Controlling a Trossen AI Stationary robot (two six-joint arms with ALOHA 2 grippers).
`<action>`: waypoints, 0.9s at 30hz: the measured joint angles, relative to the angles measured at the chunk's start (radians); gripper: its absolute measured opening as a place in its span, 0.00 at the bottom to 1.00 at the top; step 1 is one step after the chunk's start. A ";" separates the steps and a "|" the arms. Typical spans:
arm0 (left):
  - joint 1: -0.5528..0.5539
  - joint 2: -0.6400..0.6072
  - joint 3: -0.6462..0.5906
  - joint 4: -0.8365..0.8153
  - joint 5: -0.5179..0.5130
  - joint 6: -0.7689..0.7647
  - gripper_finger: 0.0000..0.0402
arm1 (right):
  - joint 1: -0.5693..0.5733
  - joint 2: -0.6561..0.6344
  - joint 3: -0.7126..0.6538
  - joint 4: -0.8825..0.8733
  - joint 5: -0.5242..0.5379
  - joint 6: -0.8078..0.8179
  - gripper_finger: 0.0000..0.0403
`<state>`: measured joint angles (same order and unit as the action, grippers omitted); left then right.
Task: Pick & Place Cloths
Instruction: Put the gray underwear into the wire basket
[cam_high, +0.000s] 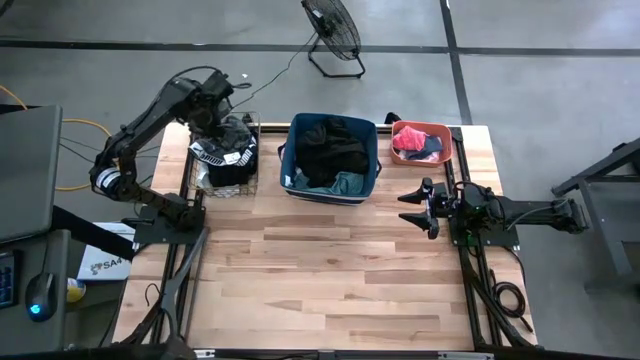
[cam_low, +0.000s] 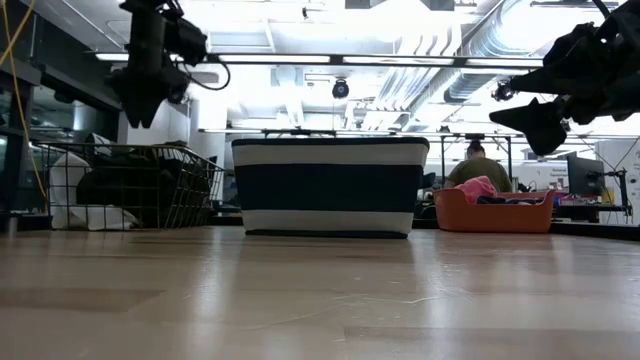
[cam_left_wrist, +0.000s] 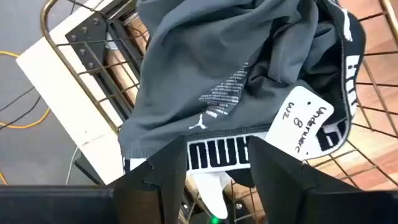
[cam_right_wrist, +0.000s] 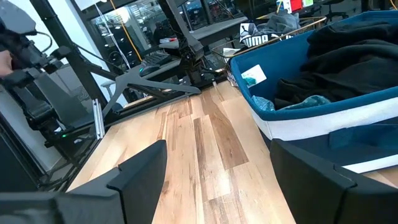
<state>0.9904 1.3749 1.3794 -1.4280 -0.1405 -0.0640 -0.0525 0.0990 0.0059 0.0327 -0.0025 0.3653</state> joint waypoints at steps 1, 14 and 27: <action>-0.008 0.000 -0.009 0.005 -0.006 0.003 0.41 | 0.000 0.000 0.000 0.000 0.000 0.000 0.69; -0.096 0.004 -0.258 0.186 -0.237 -0.058 0.04 | 0.000 0.000 0.000 -0.002 0.000 0.000 0.69; -0.101 0.015 -0.443 0.565 -0.025 0.000 0.00 | 0.000 0.000 0.000 -0.002 0.000 0.000 0.69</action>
<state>0.8898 1.3901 0.9359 -0.8629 -0.1653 -0.0639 -0.0521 0.0990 0.0059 0.0307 -0.0029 0.3653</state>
